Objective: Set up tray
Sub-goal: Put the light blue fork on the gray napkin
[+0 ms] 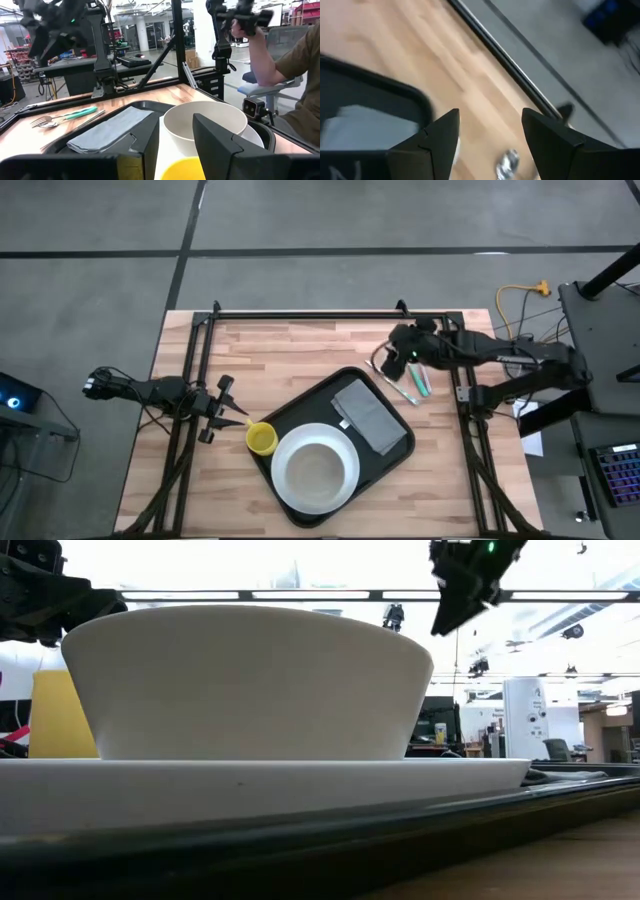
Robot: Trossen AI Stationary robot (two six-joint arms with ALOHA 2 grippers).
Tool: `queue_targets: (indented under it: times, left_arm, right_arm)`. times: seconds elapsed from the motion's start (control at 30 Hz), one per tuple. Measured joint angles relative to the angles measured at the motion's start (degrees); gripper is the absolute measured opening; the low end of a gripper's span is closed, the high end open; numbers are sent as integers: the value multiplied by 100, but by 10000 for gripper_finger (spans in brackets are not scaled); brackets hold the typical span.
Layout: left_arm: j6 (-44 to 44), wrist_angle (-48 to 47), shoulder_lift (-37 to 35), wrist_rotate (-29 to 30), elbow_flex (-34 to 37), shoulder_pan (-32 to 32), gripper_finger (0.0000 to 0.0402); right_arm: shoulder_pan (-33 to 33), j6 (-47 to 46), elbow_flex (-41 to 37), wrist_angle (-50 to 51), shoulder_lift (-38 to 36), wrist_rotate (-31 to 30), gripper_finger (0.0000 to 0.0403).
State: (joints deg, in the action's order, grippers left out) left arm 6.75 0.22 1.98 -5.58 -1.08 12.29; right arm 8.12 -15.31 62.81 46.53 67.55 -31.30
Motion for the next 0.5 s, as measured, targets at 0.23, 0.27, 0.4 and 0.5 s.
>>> queue_targets:
  times: [0.23,0.27,0.4,0.5]
  left_arm:
    - [0,0,0,0,0,1,104]
    - [0,0,-2,1,0,2,104]
    - [-1,0,-1,0,0,0,104]
    - [-1,1,-1,0,0,0,104]
  right_arm:
    - [1582,-219,-618,-5,2,229,208]
    - [1824,-254,-708,-13,2,450,208]
    - [2649,-265,-1035,-182,4,1196,208]
    - [3048,-273,-1220,-313,4,1213,208]
